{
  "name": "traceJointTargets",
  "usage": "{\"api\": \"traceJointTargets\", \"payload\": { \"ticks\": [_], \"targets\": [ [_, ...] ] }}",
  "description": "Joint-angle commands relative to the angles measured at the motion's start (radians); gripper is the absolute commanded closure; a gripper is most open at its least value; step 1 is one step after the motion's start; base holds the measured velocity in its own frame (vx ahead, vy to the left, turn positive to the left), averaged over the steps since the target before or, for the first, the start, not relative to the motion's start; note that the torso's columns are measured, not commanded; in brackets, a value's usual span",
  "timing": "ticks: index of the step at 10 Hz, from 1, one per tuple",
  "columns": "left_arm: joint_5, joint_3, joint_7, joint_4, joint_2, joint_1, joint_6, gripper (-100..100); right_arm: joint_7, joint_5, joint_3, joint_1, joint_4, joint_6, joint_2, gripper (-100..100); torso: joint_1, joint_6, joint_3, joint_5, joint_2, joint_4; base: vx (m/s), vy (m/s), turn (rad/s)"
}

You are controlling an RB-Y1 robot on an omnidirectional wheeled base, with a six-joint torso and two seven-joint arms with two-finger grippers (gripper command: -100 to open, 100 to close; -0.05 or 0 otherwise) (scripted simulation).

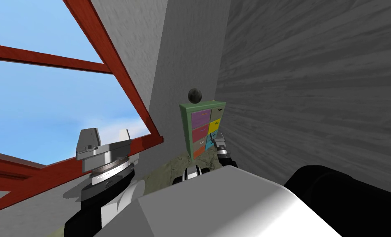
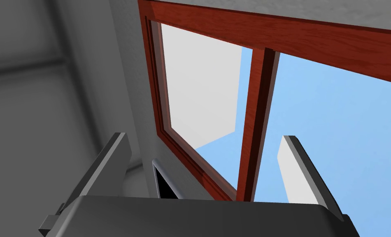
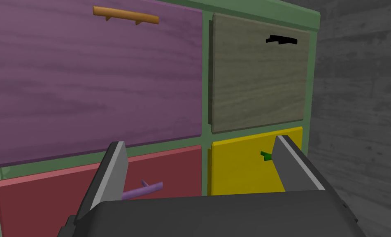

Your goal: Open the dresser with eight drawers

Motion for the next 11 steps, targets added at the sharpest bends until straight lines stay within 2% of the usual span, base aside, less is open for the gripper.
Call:
{"api": "traceJointTargets", "payload": {
  "ticks": [1, 3, 6, 8, 11],
  "targets": [
    [0.0, 0.0, 0.0, 0.0, 0.0, 0.0, 0.0, 0, -0.072, -0.028, 0.017, 0.0, 0.022, -0.013, 0.006, -100, 0.002, 0.0, 0.001, 0.0, 0.002, 0.0, 0.035, -0.019, 0.222],
    [0.0, 0.0, 0.0, 0.0, 0.0, 0.0, 0.0, 0, -0.107, -0.028, 0.017, 0.0, 0.022, -0.013, 0.006, -100, 0.001, 0.0, 0.001, 0.0, 0.001, 0.0, 0.027, -0.024, 0.07],
    [0.0, 0.0, 0.0, 0.0, 0.0, 0.0, 0.0, 0, -0.202, -0.076, 0.046, 0.002, 0.06, -0.037, 0.011, -100, 0.0, 0.0, 0.0, 0.0, 0.0, 0.0, 0.039, -0.039, 0.203],
    [0.0, 0.0, 0.0, 0.0, 0.0, 0.0, 0.0, 0, -0.244, -0.076, 0.046, 0.002, 0.06, -0.037, 0.011, -100, 0.001, 0.0, 0.0, 0.0, 0.0, 0.0, 0.032, -0.031, 0.047],
    [0.0, 0.0, 0.0, 0.0, 0.0, 0.0, 0.0, 0, -0.336, -0.122, 0.073, 0.004, 0.098, -0.06, 0.015, -100, 0.001, 0.0, 0.001, 0.0, 0.001, 0.0, 0.035, -0.038, 0.209]
  ]
}}
